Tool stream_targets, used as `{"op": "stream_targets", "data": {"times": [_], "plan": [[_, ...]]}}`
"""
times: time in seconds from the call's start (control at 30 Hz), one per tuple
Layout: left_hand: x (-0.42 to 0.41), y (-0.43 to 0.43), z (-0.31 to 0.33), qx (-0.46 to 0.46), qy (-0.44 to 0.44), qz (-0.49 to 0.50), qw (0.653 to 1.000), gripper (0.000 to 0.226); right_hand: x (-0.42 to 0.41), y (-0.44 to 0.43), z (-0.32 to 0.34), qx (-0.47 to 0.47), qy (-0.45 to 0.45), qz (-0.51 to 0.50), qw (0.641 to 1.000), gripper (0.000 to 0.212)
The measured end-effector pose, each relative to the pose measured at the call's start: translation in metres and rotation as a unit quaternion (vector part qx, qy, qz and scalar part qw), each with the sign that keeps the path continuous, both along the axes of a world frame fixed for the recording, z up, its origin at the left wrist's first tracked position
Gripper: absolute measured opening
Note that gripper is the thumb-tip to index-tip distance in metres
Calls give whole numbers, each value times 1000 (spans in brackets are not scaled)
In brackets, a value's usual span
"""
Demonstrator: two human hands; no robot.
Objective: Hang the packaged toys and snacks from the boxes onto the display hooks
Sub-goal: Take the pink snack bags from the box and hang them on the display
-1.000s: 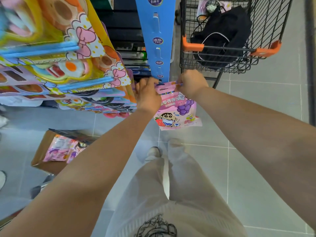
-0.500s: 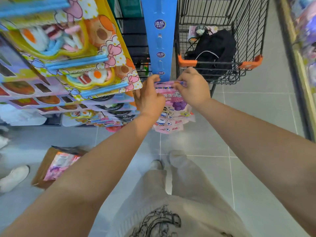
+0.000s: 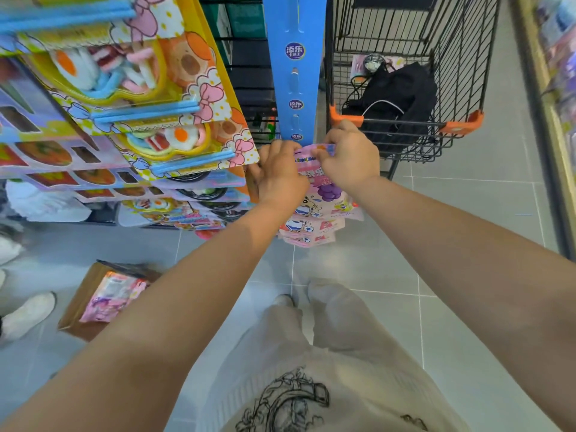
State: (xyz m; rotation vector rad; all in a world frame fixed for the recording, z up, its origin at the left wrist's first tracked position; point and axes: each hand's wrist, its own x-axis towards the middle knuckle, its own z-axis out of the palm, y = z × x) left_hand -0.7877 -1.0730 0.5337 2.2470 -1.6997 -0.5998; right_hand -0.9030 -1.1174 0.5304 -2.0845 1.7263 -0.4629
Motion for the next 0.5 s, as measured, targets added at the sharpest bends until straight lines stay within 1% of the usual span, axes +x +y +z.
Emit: {"op": "stream_targets", "data": {"times": [0.1, 0.2, 0.37, 0.5], "plan": [[-9, 0, 3, -9, -13, 57, 998, 41, 1, -4, 0, 7, -5, -1, 1000, 23], [-11, -6, 7, 3, 8, 107, 994, 39, 1, -10, 1, 22, -14, -3, 1000, 22], [-12, -11, 9, 14, -10, 126, 992, 40, -2, -12, 1, 9, -23, 13, 1000, 22], [-17, -13, 2, -6, -15, 155, 988, 40, -4, -15, -5, 17, -7, 3, 1000, 26]]}}
